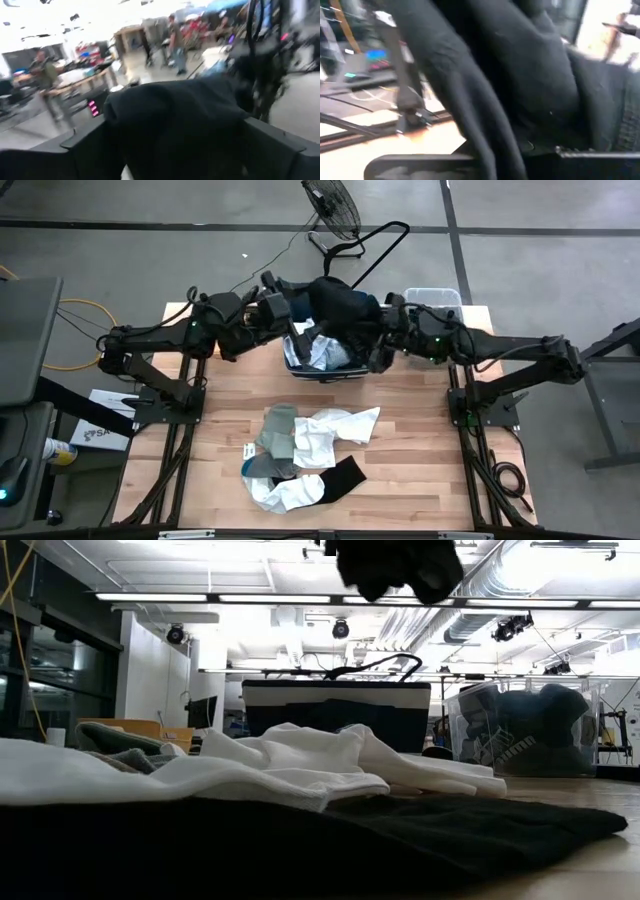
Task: Pick & Place Cloths
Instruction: Put the black boxers into the transparent bin
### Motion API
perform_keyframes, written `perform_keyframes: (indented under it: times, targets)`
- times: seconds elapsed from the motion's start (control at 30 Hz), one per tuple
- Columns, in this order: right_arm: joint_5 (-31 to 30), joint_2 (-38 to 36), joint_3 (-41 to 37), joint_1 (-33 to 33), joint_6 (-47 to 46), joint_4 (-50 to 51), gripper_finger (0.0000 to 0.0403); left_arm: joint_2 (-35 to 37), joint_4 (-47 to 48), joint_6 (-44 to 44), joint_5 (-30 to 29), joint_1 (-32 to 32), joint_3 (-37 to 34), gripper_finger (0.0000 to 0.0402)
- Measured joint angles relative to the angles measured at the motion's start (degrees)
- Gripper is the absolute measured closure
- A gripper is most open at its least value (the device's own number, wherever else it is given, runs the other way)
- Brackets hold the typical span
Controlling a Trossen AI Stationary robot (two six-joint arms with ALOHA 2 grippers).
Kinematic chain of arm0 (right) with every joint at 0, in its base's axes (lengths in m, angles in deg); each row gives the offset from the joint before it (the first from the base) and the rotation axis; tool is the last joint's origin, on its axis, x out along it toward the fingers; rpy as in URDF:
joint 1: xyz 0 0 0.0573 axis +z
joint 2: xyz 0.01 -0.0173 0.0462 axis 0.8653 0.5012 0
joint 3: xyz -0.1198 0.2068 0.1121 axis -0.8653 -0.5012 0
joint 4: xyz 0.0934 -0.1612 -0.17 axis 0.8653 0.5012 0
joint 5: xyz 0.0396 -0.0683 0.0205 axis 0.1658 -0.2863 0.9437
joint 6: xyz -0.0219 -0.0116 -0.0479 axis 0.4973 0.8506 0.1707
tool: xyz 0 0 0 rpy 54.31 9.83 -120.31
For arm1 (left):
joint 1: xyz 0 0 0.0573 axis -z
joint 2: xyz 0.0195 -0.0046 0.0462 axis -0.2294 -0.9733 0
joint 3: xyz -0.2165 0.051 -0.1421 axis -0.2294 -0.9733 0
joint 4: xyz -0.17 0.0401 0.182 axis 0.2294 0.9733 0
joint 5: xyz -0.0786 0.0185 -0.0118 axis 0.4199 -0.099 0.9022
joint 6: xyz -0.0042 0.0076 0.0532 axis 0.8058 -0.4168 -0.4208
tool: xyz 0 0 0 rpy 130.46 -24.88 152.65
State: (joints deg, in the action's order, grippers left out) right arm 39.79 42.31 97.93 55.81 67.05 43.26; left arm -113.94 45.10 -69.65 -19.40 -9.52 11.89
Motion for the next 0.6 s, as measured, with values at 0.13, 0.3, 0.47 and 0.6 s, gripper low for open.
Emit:
perform_keyframes:
  times: [0.13,0.3,0.47,0.6]
  targets:
    - [-2.83,-2.66,0.0,-1.85,-2.54,6.91,0.0399,1.27,8.53,0.61,-2.35,0.02,0.0,0.0026]
    - [-7.68,-6.11,0.0,-5.0,-4.99,14.61,0.0399,2.51,17.77,4.75,-3.36,0.02,0.01,0.0026]
    - [-12.17,-9.48,0.0,-9.04,-5.47,21.21,0.0399,3.34,27.04,12.06,-3.42,0.02,0.0,0.0026]
    - [-16.67,-11.81,0.0,-12.42,-5.48,25.37,0.0399,3.4,33.73,18.01,-3.35,0.02,0.02,0.0025]
